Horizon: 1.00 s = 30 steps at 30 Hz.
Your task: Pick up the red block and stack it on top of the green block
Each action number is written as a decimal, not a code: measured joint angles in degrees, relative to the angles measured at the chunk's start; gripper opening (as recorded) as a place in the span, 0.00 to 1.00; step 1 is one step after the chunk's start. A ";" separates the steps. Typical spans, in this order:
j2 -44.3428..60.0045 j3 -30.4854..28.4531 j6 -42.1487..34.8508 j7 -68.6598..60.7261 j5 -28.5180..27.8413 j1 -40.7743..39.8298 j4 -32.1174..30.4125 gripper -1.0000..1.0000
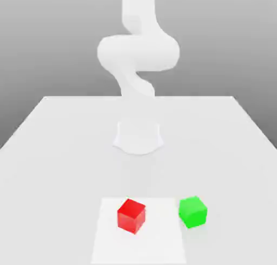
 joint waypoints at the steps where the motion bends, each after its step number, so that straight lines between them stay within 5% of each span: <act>1: 2.38 -0.10 1.36 0.87 0.61 -0.11 -1.28 0.50; 12: 25.81 1.10 14.77 11.33 3.89 -1.67 -14.00 0.50; 19: 40.19 1.80 23.30 22.21 -0.10 -3.43 -22.04 0.50; 26: 54.61 0.82 35.08 24.86 -2.11 -2.86 -21.49 0.50; 27: 55.68 0.80 35.99 24.89 -2.12 -2.84 -21.34 0.00; 30: 55.68 0.80 36.02 24.93 -2.16 -2.85 -21.34 0.00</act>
